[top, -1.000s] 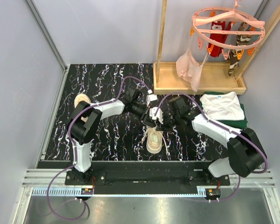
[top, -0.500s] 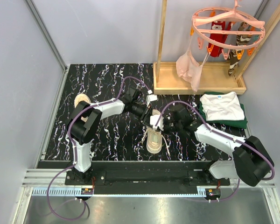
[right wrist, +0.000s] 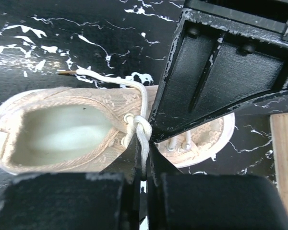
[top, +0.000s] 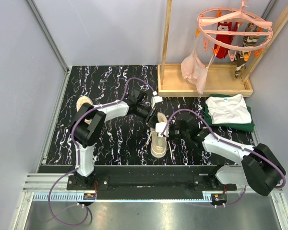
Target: Tie the shoes
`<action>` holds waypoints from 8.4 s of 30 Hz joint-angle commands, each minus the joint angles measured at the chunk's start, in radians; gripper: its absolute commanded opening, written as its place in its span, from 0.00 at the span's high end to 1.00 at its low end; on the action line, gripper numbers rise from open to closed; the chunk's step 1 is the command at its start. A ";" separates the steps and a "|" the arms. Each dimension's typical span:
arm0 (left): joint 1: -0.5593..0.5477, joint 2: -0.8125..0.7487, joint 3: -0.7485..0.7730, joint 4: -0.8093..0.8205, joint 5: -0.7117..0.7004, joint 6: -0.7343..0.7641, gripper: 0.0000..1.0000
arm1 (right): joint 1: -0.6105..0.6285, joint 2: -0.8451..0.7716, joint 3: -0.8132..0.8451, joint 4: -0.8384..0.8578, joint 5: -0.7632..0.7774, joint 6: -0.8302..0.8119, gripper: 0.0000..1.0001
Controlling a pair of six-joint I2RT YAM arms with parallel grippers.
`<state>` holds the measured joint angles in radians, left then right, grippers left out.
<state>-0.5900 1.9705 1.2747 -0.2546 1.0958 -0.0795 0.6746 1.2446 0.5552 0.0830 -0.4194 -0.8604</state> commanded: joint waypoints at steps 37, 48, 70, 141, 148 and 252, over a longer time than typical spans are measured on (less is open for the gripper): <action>-0.031 0.030 0.057 -0.078 0.082 0.043 0.68 | 0.105 0.002 -0.190 0.586 0.315 -0.049 1.00; -0.031 0.041 0.058 -0.069 0.118 0.044 0.91 | 0.128 0.030 -0.271 0.781 0.341 -0.089 1.00; 0.022 -0.058 -0.017 0.072 0.056 -0.017 1.00 | 0.129 -0.183 -0.227 0.320 0.332 0.007 0.21; 0.021 -0.084 -0.020 0.083 -0.007 -0.014 1.00 | -0.127 0.150 0.411 -0.566 -0.236 0.514 1.00; 0.024 -0.099 -0.020 0.060 -0.017 0.009 1.00 | -0.129 0.112 0.371 -0.572 -0.217 0.497 1.00; 0.013 -0.025 -0.066 0.294 -0.099 -0.258 0.57 | -0.133 0.302 0.503 -0.741 -0.179 0.428 1.00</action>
<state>-0.5594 1.9343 1.1667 -0.0231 1.0130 -0.3058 0.5468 1.5608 1.0229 -0.6594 -0.5926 -0.4229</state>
